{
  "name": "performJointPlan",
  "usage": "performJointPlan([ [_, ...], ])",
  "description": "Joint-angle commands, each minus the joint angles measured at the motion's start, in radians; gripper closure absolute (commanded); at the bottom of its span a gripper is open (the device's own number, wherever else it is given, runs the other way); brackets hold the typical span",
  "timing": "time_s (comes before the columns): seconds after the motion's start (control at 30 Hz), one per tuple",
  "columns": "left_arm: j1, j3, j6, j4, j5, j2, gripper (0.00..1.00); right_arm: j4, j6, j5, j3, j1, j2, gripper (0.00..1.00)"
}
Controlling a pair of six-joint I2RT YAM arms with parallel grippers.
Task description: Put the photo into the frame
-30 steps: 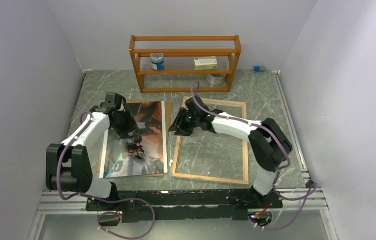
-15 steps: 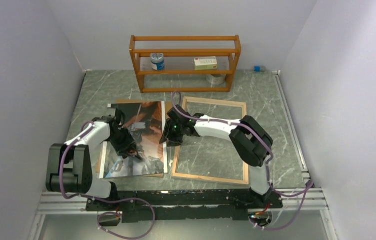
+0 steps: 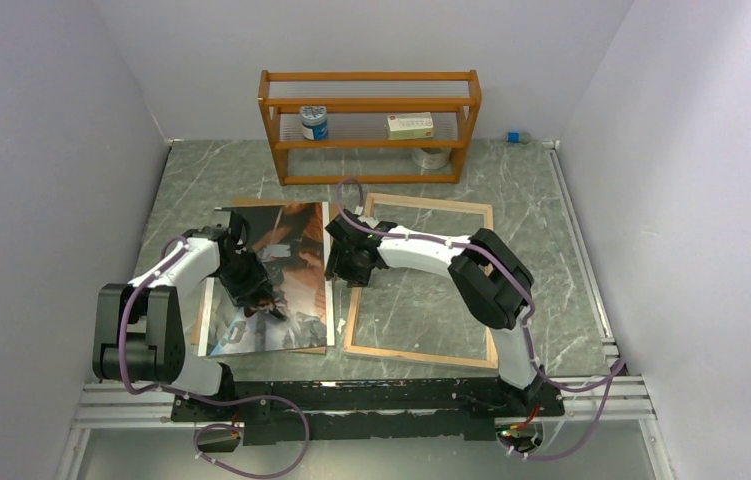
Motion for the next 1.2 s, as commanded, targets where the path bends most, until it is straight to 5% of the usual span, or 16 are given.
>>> performJointPlan([
  [0.0,0.006,0.047,0.026,-0.019,0.001,0.002,0.46,-0.026,0.004,0.074,0.032,-0.013,0.024,0.43],
  [0.4,0.047,0.206,0.068,-0.048,-0.099,0.025,0.41,0.196,0.016,-0.026,0.015,-0.139,0.016,0.47],
  [0.8,0.34,0.464,0.113,0.046,-0.051,0.289,0.07,0.198,-0.097,-0.11,0.096,-0.211,0.03,0.48],
  [1.17,0.41,0.638,0.25,0.13,0.204,0.562,0.21,0.189,-0.193,-0.27,0.141,-0.305,0.08,0.48],
])
